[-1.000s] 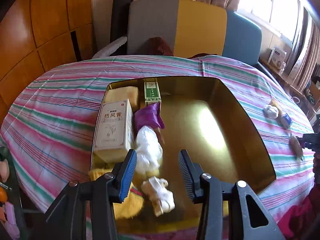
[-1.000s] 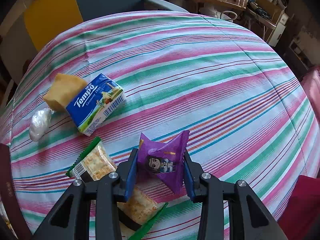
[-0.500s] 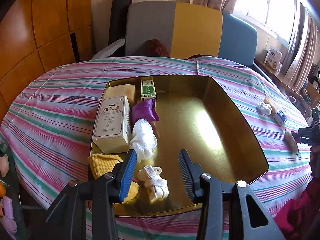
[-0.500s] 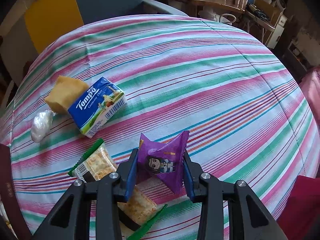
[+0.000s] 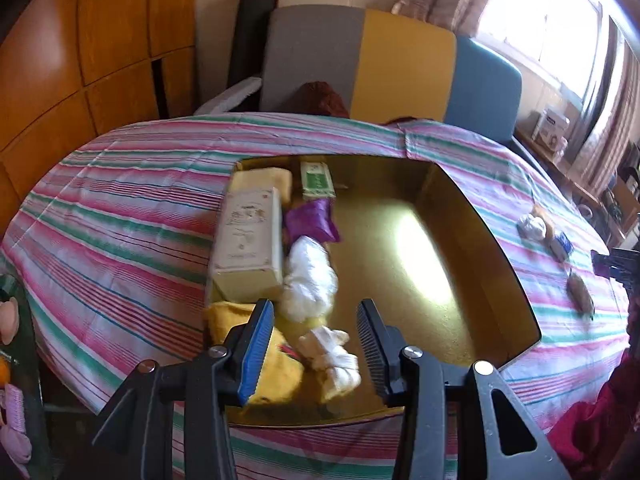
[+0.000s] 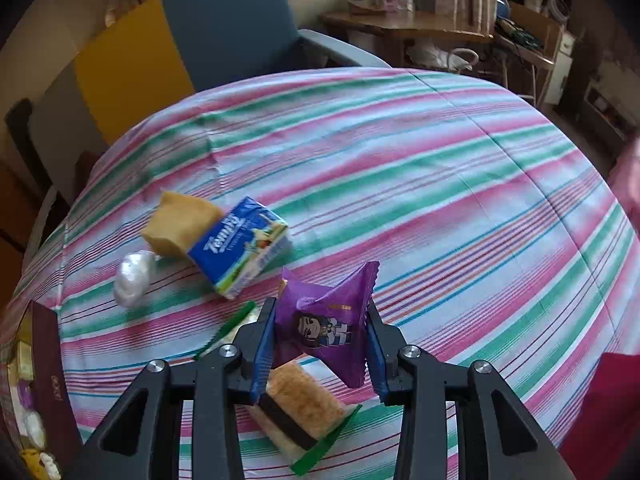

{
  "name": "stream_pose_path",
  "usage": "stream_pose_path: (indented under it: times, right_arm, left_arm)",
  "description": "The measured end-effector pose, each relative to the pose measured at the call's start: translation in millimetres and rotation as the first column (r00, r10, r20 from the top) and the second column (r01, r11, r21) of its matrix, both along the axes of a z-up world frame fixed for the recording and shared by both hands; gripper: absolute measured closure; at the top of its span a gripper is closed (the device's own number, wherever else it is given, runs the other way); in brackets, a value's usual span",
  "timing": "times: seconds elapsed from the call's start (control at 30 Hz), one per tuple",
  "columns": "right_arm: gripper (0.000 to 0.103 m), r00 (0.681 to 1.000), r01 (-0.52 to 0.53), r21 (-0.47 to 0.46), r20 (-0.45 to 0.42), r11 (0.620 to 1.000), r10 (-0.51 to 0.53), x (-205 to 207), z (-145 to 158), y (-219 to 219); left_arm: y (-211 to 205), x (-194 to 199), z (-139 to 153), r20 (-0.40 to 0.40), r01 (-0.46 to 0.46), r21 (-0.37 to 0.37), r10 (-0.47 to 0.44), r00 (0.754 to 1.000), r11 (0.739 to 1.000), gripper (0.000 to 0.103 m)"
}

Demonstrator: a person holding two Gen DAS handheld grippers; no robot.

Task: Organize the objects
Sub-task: 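Carry the purple snack packet into the gold tray and open the right gripper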

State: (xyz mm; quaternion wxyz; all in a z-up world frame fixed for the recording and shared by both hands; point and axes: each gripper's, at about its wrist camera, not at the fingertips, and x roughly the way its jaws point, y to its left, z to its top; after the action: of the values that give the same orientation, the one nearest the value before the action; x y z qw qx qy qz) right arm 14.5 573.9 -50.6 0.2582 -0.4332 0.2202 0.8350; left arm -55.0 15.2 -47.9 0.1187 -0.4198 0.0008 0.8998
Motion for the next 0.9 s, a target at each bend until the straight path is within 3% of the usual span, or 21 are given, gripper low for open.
stream_pose_path:
  times: [0.13,0.23,0.37,0.5,0.57,0.73,0.9]
  right_arm:
    - [0.063,0.982,-0.168,0.015,-0.081,0.986,0.168,-14.9,39.2,-50.6]
    - [0.063,0.925,-0.358,0.020,-0.132,0.934,0.357,-35.2,62.9,-116.7]
    - [0.063,0.771,-0.623,0.008,-0.161,0.782,0.616,-56.1,66.5,-235.3]
    - [0.063,0.620,-0.783,-0.049,-0.135,0.620,0.773,-66.1,35.1,-337.2]
    - [0.063,0.575,-0.818,-0.091,-0.111,0.568,0.811,-70.6,12.9,-371.9]
    - [0.063,0.514,-0.849,-0.188,-0.069,0.494,0.855,-82.7,-30.2,-423.8]
    - [0.059,0.498,-0.853,-0.202,-0.042,0.480,0.866,-76.9,-49.7,-440.1]
  left_arm:
    - [-21.5,-4.8,4.5,-0.016,-0.059,0.017,0.059,0.998,0.998,0.059]
    - [-36.2,-6.1,5.8,-0.020,-0.099,0.031,0.100,0.995,0.995,0.059]
    - [-47.4,-5.9,3.1,-0.014,-0.120,0.037,0.121,0.993,0.992,0.059]
    - [-52.1,-3.4,-2.5,0.000,-0.121,0.042,0.121,0.993,0.992,0.059]
    - [-53.9,-3.3,-5.2,0.005,-0.119,0.044,0.119,0.993,0.992,0.059]
    - [-58.5,-1.9,-12.4,0.024,-0.119,0.054,0.118,0.993,0.991,0.059]
    - [-61.3,-1.9,-15.8,0.031,-0.124,0.061,0.122,0.992,0.990,0.059]
